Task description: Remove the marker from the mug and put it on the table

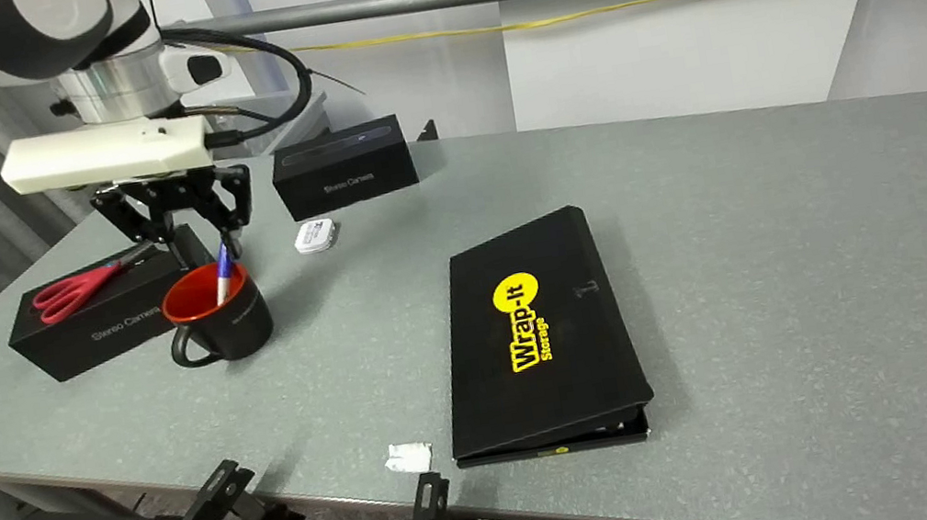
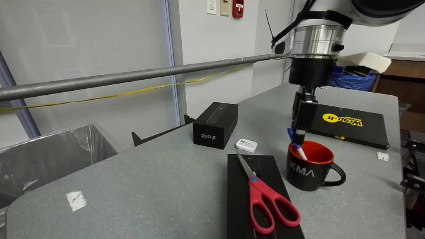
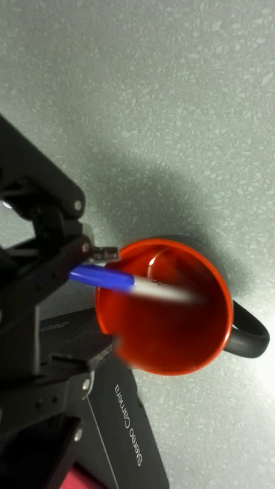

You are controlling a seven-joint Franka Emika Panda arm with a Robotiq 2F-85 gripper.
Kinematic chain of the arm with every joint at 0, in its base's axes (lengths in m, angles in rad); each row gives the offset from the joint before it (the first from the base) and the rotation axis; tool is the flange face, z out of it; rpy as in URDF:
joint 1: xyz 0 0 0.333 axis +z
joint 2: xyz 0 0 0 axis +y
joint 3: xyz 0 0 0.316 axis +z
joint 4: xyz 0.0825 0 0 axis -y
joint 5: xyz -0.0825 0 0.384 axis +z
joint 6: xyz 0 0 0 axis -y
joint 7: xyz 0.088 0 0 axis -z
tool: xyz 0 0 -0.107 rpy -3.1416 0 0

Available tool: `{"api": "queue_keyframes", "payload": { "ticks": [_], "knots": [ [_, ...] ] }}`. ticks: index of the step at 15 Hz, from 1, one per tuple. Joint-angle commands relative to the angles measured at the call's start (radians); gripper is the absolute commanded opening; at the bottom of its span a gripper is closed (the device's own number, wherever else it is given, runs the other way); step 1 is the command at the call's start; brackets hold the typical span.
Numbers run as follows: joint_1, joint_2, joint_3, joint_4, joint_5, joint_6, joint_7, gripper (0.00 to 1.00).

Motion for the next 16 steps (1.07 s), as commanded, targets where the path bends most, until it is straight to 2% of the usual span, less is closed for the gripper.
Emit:
{"api": "queue_keyframes", "payload": {
  "ticks": [1,3,4,7,10,13,16],
  "knots": [
    [-0.022,0.005,0.027,0.011,0.069,0.040,-0.034,0.17],
    [-0.027,0.004,0.030,0.015,0.091,0.038,-0.040,0.03],
    [-0.029,0.003,0.030,0.019,0.101,0.036,-0.042,0.00],
    [-0.034,0.000,0.030,0.025,0.128,0.035,-0.050,0.02],
    [-0.046,-0.055,0.040,0.024,0.181,-0.022,-0.087,0.02],
    [-0.047,-0.178,0.025,0.005,0.206,-0.089,-0.113,0.02],
    [-0.037,-0.306,-0.031,0.010,0.191,-0.193,-0.103,0.02]
  ]
}}
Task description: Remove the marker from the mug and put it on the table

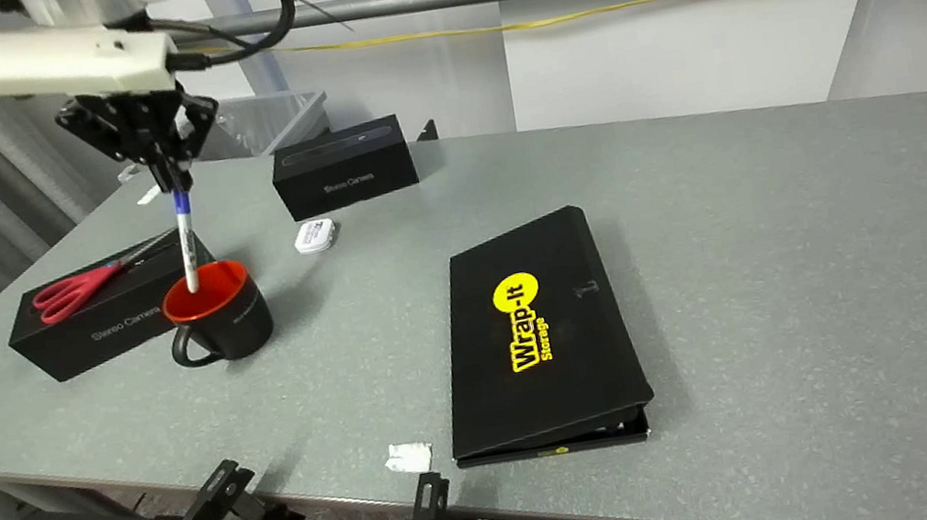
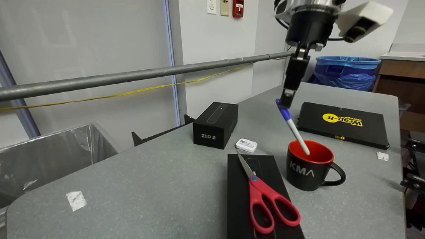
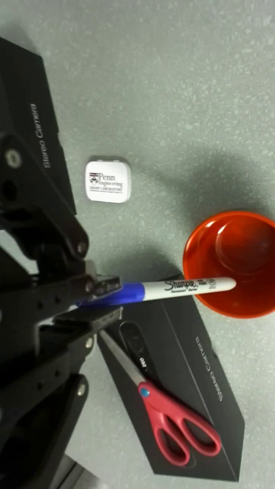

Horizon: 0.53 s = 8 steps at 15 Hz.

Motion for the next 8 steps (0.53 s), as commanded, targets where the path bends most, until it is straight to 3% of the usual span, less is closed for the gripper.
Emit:
{"api": "queue_keyframes", "payload": {
  "ticks": [1,6,8],
  "knots": [
    [-0.009,-0.172,-0.064,-0.005,-0.024,-0.151,0.005,0.02],
    [-0.075,-0.114,-0.170,0.068,-0.264,-0.327,0.116,0.02],
    [-0.093,-0.038,-0.205,0.086,-0.276,-0.330,0.099,0.02]
  ]
}}
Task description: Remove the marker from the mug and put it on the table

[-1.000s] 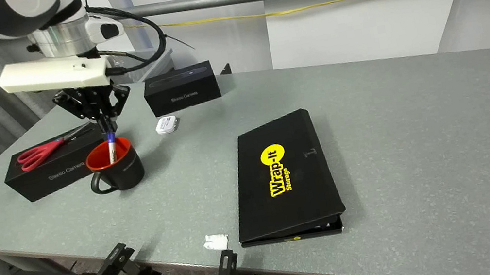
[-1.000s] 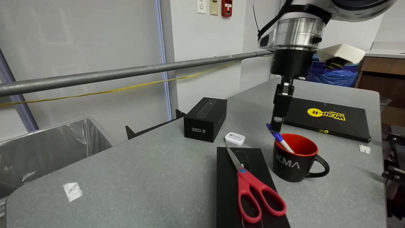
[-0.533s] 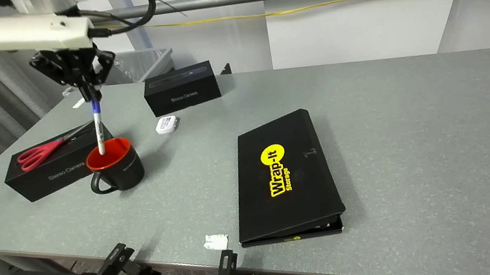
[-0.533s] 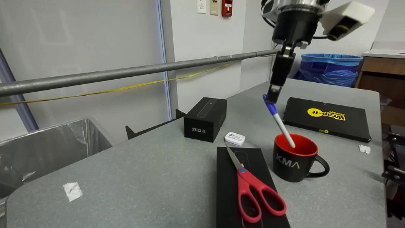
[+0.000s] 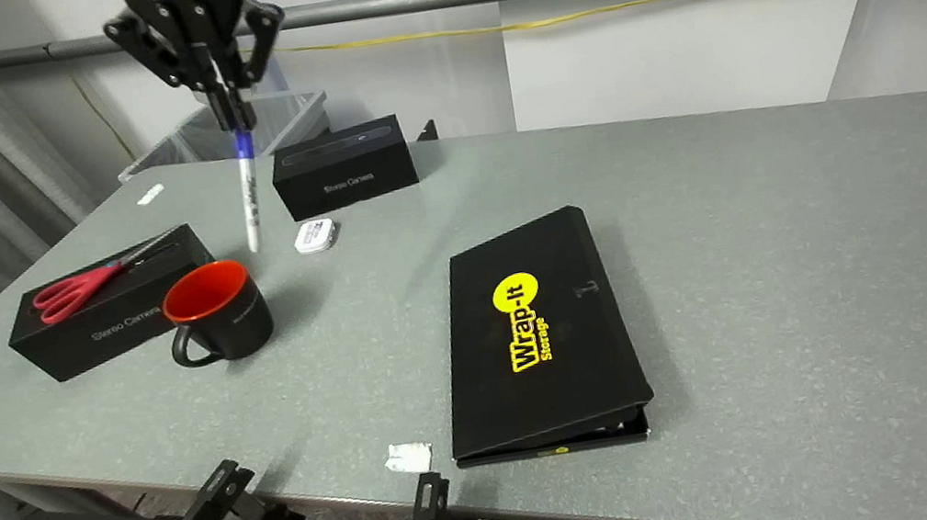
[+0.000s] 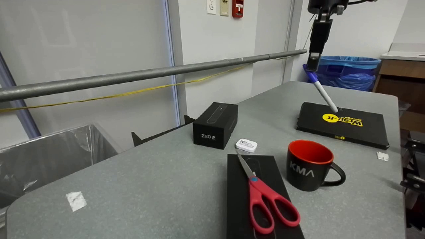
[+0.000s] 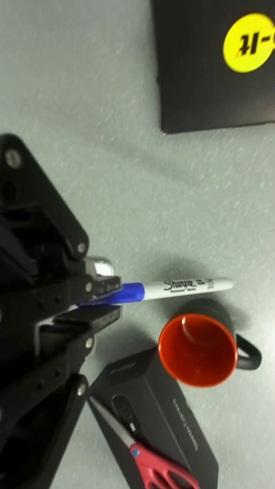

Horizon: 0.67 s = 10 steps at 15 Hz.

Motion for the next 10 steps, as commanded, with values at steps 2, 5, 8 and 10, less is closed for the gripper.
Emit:
{"api": "queue_keyframes", "payload": {
  "ticks": [2,5,8,10],
  "knots": [
    [-0.035,0.207,-0.052,0.075,-0.017,-0.005,-0.004,0.02],
    [-0.033,0.335,-0.037,0.113,0.008,0.027,-0.006,0.02],
    [-0.031,0.438,-0.003,0.150,0.013,0.094,0.001,0.02],
    [-0.027,0.491,0.018,0.170,-0.005,0.135,0.012,0.02]
  ]
}}
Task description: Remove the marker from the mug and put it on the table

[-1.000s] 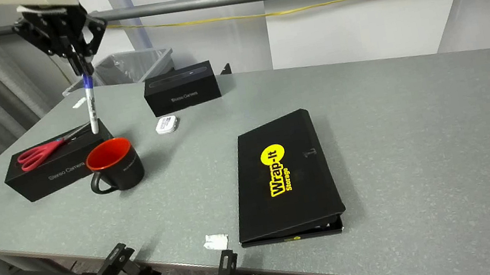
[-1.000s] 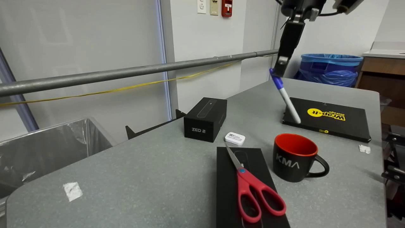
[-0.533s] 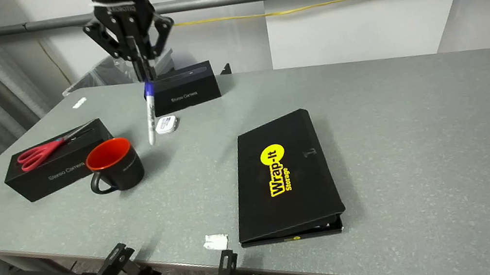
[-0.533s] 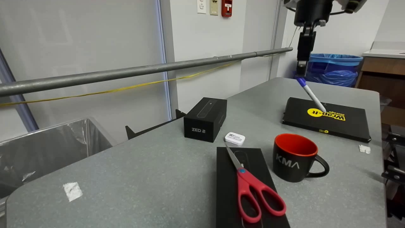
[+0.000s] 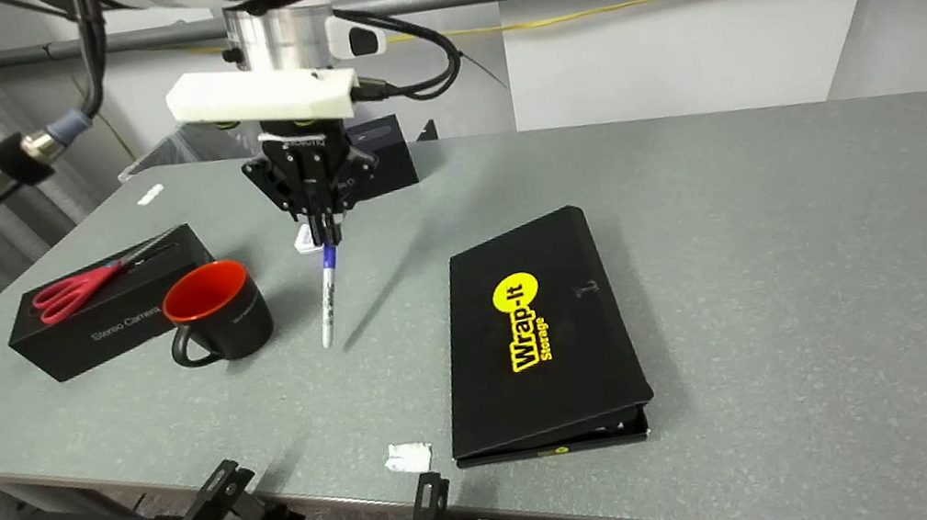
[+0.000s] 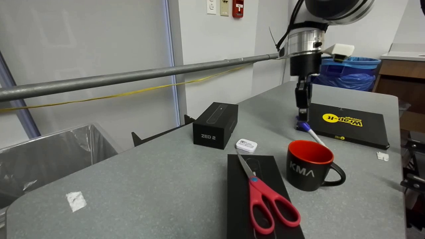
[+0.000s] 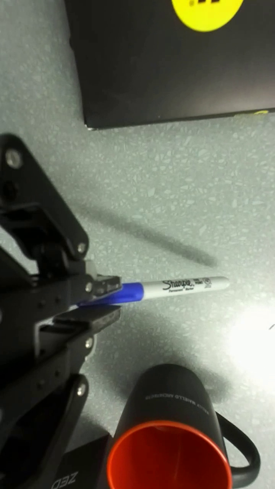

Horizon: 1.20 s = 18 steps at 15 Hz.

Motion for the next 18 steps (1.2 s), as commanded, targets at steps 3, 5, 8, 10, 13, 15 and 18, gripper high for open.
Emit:
{"api": "queue_keyframes", "payload": {
  "ticks": [3,5,8,10,13,15,18],
  "knots": [
    [0.012,0.150,0.057,0.089,-0.016,0.076,0.028,0.02],
    [0.013,0.170,0.074,0.104,-0.015,0.080,0.026,0.04],
    [0.012,0.183,0.091,0.121,-0.014,0.079,0.024,0.34],
    [0.009,0.182,0.103,0.129,-0.005,0.078,0.018,0.50],
    [0.010,0.178,0.113,0.138,-0.002,0.078,0.017,0.75],
    [0.012,0.177,0.119,0.144,0.000,0.080,0.020,0.89],
    [0.010,0.176,0.128,0.154,0.011,0.070,0.022,1.00]
  ]
}}
